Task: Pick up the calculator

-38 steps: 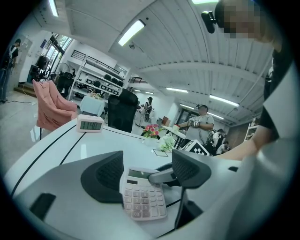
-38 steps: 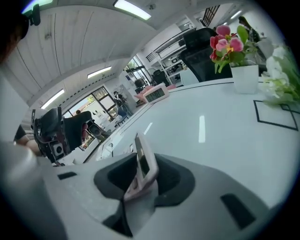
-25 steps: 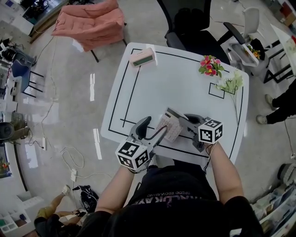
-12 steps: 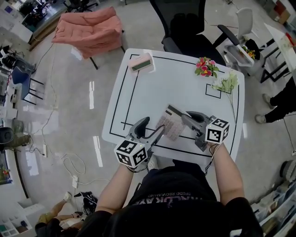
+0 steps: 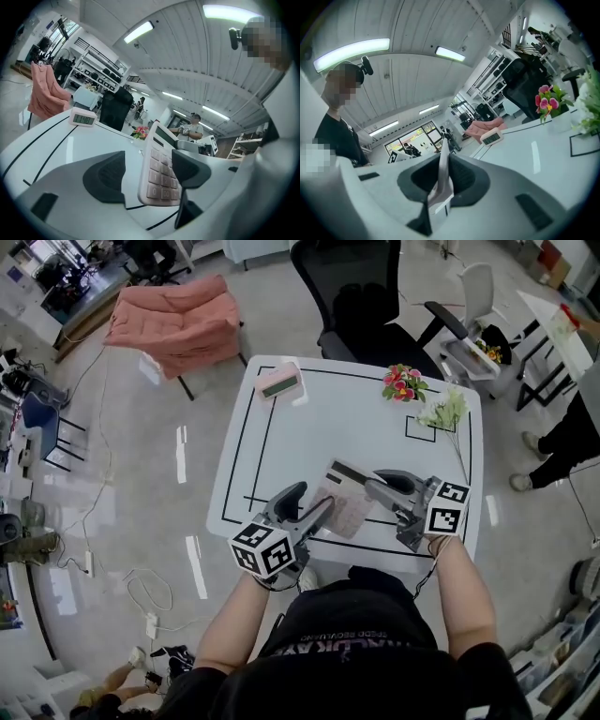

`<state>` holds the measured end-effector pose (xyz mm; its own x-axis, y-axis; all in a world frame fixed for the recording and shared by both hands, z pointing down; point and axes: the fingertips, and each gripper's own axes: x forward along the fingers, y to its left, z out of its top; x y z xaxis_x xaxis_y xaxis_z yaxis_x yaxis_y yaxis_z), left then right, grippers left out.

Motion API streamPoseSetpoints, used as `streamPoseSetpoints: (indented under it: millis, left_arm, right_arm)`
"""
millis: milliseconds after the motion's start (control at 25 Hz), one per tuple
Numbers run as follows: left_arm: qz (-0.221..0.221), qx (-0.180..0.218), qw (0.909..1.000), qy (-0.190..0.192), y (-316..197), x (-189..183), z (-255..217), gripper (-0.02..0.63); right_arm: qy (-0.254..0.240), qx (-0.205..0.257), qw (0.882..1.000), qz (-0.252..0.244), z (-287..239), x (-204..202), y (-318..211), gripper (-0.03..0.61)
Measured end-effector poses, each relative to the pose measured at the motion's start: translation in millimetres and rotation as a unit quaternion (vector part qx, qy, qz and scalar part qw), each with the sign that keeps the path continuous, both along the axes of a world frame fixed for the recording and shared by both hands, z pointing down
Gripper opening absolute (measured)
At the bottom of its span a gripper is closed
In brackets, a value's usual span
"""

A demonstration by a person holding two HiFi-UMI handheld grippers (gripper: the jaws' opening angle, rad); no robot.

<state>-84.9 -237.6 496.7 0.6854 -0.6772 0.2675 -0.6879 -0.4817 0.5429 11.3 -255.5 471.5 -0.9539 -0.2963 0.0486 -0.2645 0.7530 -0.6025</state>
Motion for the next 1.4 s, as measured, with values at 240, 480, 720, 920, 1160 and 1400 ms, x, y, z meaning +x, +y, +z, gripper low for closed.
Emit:
streamPoseSetpoints:
  millis: [240, 480, 720, 920, 1160, 1400]
  left_arm:
    - [0.059, 0.0, 0.9975, 0.04, 23, 14, -16, 0.285]
    - [0.099, 0.008, 0.9938, 0.05, 43, 19, -27, 0.196]
    - [0.101, 0.0, 0.9928, 0.065, 51, 9, -33, 0.17]
    - [0.085, 0.002, 0.9946, 0.06, 52, -5, -35, 0.138]
    - [0.056, 0.006, 0.9971, 0.051, 48, -19, -36, 0.116]
    - [0.034, 0.014, 0.998, 0.052, 44, -35, -42, 0.097]
  right_arm:
    - [-0.027, 0.012, 0.999, -0.027, -23, -7, 20, 0.052]
    - [-0.038, 0.018, 0.998, -0.045, -32, -19, 34, 0.051]
    - [-0.04, 0.025, 0.998, -0.028, -37, -29, 36, 0.054]
    - [-0.016, 0.047, 0.999, 0.014, -37, -43, 33, 0.069]
    - [0.008, 0.065, 0.996, 0.064, -35, -54, 27, 0.102]
    - [0.027, 0.08, 0.989, 0.119, -38, -64, 23, 0.132]
